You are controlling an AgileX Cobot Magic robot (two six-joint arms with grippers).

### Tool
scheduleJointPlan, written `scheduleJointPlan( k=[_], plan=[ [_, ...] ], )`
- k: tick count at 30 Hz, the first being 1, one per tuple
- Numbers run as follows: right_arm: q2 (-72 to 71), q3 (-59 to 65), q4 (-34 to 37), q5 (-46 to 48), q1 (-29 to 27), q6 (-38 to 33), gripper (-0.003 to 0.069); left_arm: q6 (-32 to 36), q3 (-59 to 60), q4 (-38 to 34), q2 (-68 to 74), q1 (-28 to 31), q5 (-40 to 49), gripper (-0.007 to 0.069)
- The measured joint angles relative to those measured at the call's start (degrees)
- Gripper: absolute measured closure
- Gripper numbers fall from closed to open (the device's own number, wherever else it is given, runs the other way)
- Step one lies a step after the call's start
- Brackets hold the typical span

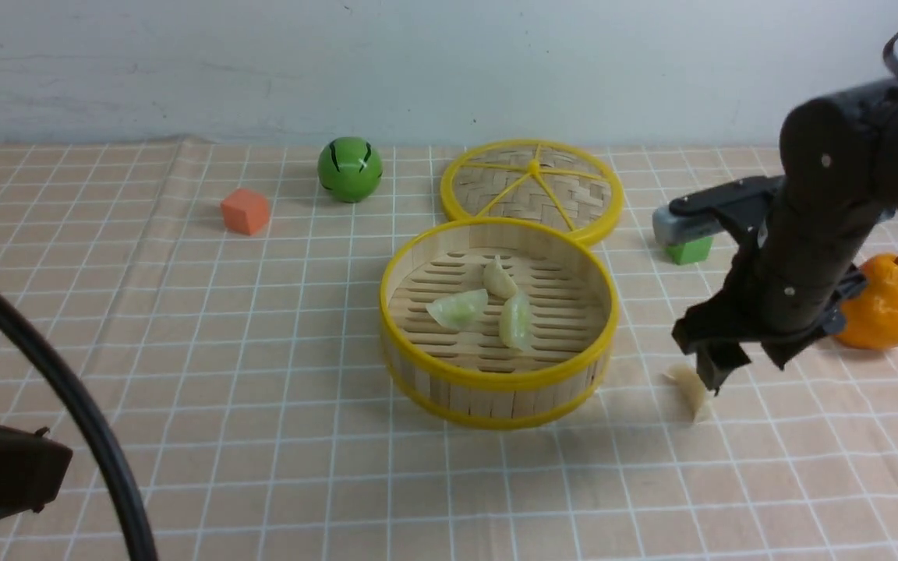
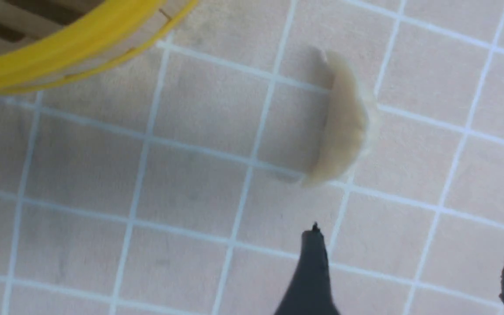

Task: Put the dumplings into the steamer on the table with the brown tablecloth.
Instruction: 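Reach for and grasp a dumpling lying on the table beside the steamer, then place the dumpling in the bamboo steamer basket with the right gripper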

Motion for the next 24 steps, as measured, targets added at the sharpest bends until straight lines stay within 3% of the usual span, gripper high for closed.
scheduleJointPlan(
  k=[9, 15, 16, 17, 24],
  plan=[
    [7.7, 0.3, 0.3, -8.5, 0.0, 1.5, 0.0139, 0.0, 0.0, 0.0, 0.2, 0.0, -0.2, 0.0624],
    [8.3, 0.3, 0.2, -9.4, 0.0, 1.7, 0.0351, 0.0, 0.0, 0.0, 0.2, 0.0, -0.2, 0.062],
    [8.3, 0.3, 0.2, -9.4, 0.0, 1.7, 0.0435, 0.0, 0.0, 0.0, 0.2, 0.0, -0.2, 0.062],
    [8.3, 0.3, 0.2, -9.4, 0.0, 1.7, 0.047, 0.0, 0.0, 0.0, 0.2, 0.0, -0.2, 0.0618],
    [7.6, -2.4, 0.2, -5.9, 0.1, 1.7, 0.0463, 0.0, 0.0, 0.0, 0.2, 0.0, 0.8, 0.061]
  ],
)
